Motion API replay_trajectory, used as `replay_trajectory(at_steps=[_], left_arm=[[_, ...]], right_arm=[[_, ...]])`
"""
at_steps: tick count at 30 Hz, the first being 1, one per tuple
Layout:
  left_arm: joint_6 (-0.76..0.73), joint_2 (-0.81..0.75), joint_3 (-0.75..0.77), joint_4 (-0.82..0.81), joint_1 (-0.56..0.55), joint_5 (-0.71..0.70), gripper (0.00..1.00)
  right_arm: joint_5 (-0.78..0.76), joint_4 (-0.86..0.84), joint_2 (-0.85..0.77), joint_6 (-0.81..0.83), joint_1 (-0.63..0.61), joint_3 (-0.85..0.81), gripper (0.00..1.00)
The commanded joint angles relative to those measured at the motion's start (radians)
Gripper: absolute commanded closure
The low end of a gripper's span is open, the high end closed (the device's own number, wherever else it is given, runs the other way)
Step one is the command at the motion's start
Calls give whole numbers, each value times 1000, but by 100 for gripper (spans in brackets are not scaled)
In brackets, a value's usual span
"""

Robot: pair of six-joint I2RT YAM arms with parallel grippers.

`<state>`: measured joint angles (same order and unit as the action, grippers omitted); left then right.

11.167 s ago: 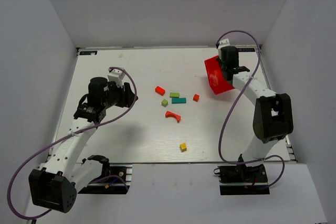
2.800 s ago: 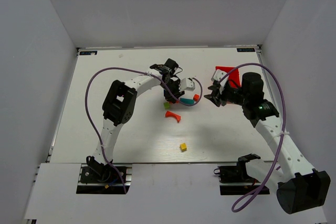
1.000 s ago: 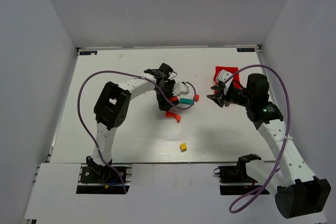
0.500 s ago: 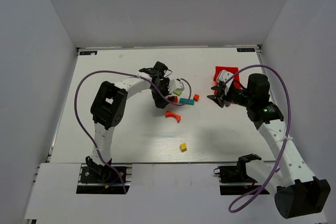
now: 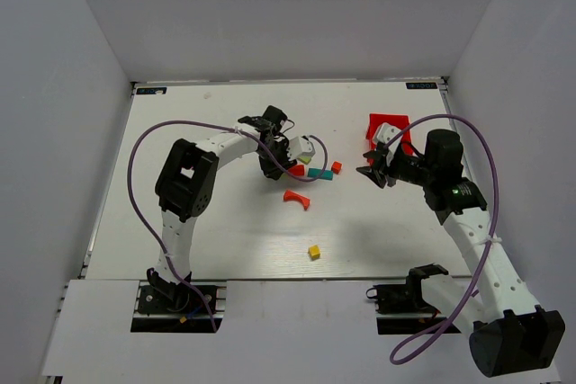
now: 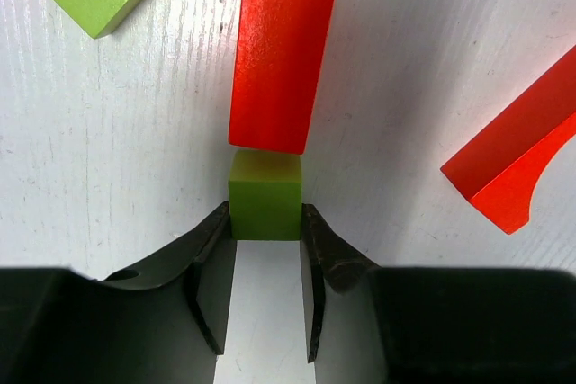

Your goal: Build the wood block tower

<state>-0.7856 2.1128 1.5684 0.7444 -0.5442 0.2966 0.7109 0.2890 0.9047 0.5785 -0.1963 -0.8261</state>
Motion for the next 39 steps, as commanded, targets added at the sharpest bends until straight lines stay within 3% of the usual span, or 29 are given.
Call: replay_trajectory(at_steps=[1,21,39], left_arm=[[-7,-7,10,12,7,-2,66],[-78,82,120,91,7,18,66],[-179,29,19,72,-3,38,64]], right_arm=[[24,-10,-12,-2,5,-2,52],[36,-10,-7,6,6,2,52],[39,-5,-9,6,5,1,52]])
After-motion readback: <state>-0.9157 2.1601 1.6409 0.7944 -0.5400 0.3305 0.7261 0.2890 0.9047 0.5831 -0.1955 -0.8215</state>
